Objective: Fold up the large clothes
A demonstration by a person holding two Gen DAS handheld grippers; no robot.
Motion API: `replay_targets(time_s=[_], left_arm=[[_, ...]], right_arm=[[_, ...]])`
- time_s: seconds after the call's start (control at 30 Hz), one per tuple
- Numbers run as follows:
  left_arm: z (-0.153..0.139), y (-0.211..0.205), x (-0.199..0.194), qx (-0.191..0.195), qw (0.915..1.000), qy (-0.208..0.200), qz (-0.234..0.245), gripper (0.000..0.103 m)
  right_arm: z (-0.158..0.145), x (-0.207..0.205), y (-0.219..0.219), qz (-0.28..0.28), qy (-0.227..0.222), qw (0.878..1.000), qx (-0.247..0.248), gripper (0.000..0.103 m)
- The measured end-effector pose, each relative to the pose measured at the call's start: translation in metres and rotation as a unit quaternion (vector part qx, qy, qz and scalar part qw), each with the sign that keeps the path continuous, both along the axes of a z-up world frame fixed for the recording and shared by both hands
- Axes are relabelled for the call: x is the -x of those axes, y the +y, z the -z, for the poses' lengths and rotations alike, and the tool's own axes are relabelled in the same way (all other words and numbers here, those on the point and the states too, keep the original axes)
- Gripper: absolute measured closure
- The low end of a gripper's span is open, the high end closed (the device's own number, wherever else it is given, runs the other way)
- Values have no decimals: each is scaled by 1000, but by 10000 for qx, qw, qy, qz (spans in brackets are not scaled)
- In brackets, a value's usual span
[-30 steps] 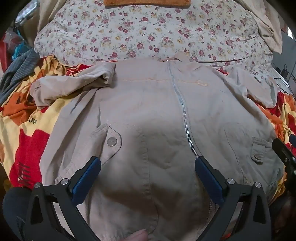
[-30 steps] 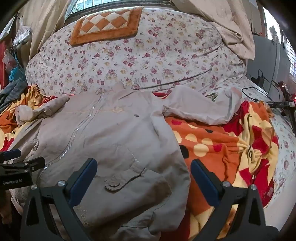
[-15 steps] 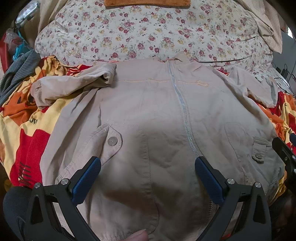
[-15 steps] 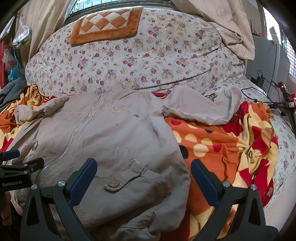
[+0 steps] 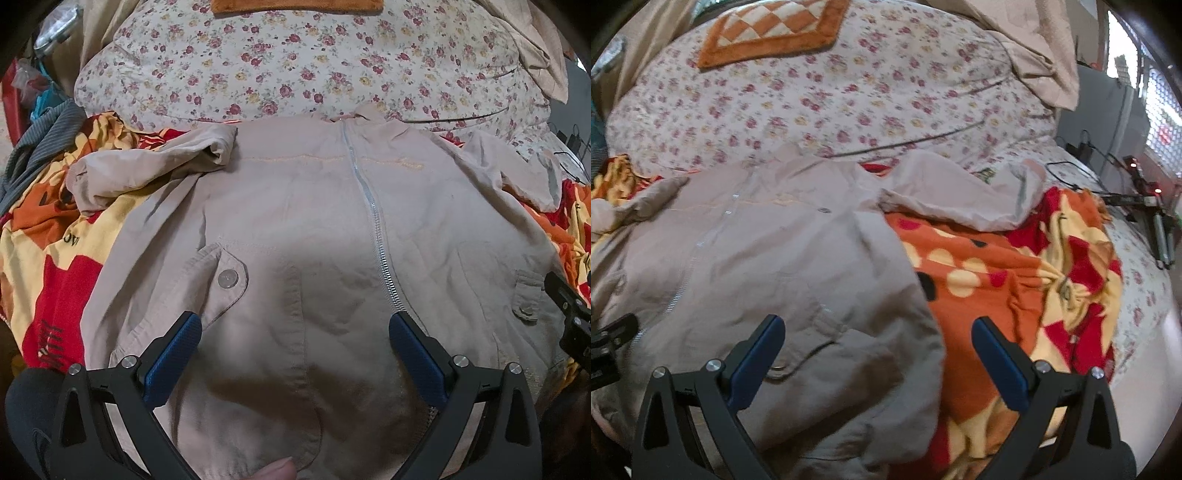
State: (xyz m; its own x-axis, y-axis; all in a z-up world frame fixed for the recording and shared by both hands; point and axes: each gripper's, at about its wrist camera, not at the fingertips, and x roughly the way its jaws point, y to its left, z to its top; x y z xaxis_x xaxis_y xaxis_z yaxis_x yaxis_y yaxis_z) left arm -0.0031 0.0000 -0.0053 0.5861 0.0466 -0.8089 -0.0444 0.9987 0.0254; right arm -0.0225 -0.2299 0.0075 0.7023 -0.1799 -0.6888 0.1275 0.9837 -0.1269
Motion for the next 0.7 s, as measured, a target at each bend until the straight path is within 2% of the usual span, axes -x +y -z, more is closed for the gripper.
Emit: replay_targets(time_s=[0.7], left_arm=[[6,-1,2,-4,10000,31,-3,3]], right_arm=[[2,-1,-4,19,105,9999,-19,0]])
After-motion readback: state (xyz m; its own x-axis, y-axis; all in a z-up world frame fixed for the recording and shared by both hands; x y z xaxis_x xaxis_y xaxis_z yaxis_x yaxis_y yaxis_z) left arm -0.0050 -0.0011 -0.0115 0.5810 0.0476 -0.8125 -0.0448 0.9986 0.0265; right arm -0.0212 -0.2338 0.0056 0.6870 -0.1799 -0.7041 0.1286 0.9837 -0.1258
